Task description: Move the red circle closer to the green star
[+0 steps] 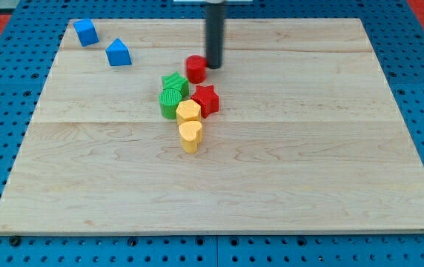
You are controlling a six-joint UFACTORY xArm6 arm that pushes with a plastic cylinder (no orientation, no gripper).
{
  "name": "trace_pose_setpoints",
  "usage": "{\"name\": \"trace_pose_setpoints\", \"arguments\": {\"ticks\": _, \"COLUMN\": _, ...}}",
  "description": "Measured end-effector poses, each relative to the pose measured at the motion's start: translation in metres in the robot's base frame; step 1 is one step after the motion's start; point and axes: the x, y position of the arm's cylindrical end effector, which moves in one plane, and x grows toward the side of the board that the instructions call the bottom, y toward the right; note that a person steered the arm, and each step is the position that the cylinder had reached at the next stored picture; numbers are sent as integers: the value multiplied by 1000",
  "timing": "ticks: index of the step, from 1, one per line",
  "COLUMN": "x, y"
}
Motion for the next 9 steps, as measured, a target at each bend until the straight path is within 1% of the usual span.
{"name": "trace_pose_setpoints", "arguments": {"ticks": 2, "x": 8, "y": -59}}
{"name": "trace_pose_setpoints", "arguments": {"ticks": 3, "x": -1, "y": -79}}
{"name": "trace_pose_setpoints", "arguments": {"ticks": 4, "x": 13, "y": -160}}
{"name": "trace_pose_setpoints", "arguments": {"ticks": 5, "x": 48, "y": -163}}
{"name": "trace_pose_setpoints", "arguments": {"ticks": 6, "x": 44, "y": -149}}
{"name": "trace_pose_setpoints", "arguments": {"ticks": 7, "x": 17, "y": -121}}
{"name": "trace_pose_setpoints", "arguments": {"ticks": 8, "x": 35, "y": -110}}
{"name": "trace_pose_setpoints", "arguments": {"ticks": 9, "x": 50, "y": -114}}
